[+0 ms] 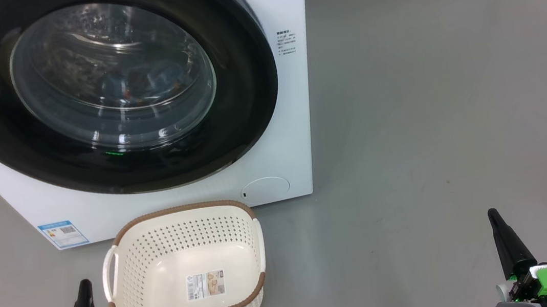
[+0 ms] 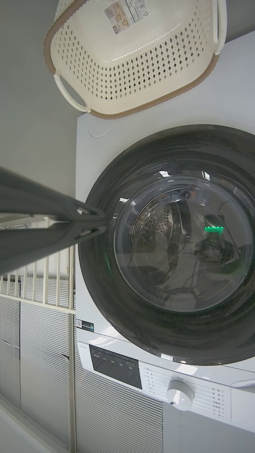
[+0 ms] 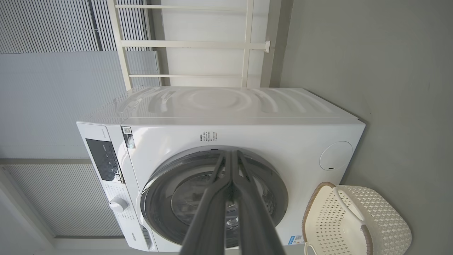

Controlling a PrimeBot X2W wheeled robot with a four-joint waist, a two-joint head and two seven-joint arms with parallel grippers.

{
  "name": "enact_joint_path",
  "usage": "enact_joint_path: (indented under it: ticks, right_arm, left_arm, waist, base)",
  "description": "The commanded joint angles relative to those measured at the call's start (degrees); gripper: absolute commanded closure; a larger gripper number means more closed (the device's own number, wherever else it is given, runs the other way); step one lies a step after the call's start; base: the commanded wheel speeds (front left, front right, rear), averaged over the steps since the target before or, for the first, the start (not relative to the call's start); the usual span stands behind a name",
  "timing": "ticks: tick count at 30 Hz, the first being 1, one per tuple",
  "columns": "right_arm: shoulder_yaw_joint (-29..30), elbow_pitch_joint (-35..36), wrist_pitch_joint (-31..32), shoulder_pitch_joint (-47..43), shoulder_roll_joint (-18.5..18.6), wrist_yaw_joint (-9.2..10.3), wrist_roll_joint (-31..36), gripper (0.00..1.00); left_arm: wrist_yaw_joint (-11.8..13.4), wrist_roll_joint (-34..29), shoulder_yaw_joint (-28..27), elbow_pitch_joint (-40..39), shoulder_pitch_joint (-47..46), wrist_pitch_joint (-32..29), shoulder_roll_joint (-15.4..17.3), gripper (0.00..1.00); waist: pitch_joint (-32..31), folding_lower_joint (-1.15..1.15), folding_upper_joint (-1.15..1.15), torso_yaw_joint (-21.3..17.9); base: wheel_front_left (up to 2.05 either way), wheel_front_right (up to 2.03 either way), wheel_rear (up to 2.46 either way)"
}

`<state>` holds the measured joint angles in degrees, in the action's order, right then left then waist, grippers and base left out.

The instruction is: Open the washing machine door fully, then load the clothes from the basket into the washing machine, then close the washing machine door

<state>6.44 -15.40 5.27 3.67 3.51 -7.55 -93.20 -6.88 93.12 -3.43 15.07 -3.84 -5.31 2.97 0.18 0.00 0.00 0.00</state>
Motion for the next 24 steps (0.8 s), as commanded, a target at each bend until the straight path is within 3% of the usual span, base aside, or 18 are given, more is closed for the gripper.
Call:
enact_joint_path:
  ticks: [1, 24]
  right_arm:
    - [-1.04, 1.44, 0.32, 2.41, 0.19, 0.06, 0.11, 1.0]
    - [-0.72, 1.42, 0.58, 2.44, -0.04, 0.06, 0.38, 1.0]
  left_arm:
    - [-0.6, -0.03, -1.98, -1.07, -2.25, -0.29, 0.72, 1.0]
    - [-0.6, -0.3, -2.3, -1.05, -2.27, -0.54, 0.5, 1.0]
  waist:
    - [0.0, 0.0, 0.0, 0.0]
    - [0.0, 0.0, 0.0, 0.0]
  base:
    - [0.0, 0.0, 0.0]
    - [0.0, 0.0, 0.0]
